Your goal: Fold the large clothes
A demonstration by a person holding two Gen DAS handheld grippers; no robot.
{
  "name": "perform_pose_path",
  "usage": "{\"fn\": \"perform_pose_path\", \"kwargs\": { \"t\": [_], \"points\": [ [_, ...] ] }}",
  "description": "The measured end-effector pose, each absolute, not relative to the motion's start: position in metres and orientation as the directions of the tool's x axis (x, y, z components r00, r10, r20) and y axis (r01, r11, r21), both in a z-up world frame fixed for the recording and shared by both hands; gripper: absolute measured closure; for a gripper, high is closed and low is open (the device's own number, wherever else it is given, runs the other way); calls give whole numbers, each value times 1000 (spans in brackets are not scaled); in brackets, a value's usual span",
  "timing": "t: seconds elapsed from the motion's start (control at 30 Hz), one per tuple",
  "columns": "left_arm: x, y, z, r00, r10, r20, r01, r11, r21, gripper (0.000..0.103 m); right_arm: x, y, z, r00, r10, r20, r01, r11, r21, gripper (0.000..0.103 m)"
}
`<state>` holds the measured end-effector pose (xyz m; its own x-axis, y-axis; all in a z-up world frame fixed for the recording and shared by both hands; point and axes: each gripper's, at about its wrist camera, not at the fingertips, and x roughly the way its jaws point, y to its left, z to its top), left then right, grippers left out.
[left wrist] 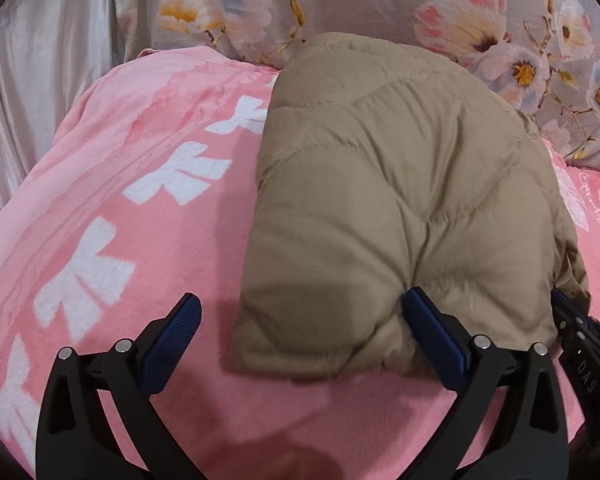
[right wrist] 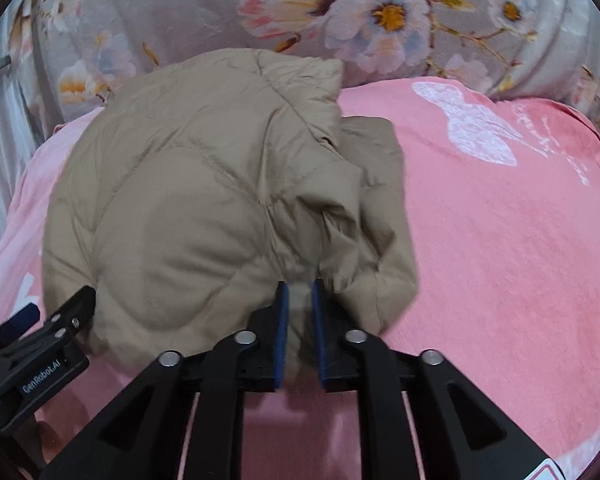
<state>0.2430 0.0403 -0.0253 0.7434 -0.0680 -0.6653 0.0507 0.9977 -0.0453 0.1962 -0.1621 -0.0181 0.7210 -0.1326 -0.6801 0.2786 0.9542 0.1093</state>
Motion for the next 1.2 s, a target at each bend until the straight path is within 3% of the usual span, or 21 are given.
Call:
{"fn": "perform_pose_path", "kwargs": {
  "t": [0.03,0.1,0.3,0.67,0.97,1.2],
  "points": [
    [233,42,-24,751,-67,-657,52,998,-42,5,182,-160,-15,728,-136,-672,284,952,115,65],
    [211,44,-23,758,-44,-651,46,999,-13,5,155,-150,-12,734,-161,-660,278,958,75,29],
    [146,47,-28,750,-70,-658,86,996,-7,5,81,-121,-26,735,-219,-642,221,972,-79,20],
    [82,35,-38,759,-54,-649,107,993,43,5,26,-137,-31,730,-192,-656,319,945,79,16],
    [77,31,-42,761,-44,-648,108,992,59,5,23,-129,-34,735,-208,-645,313,949,51,16],
    [82,31,-48,743,-11,-669,94,992,89,8,33,-122,-43,656,-301,-692,371,927,-52,16]
  ]
}}
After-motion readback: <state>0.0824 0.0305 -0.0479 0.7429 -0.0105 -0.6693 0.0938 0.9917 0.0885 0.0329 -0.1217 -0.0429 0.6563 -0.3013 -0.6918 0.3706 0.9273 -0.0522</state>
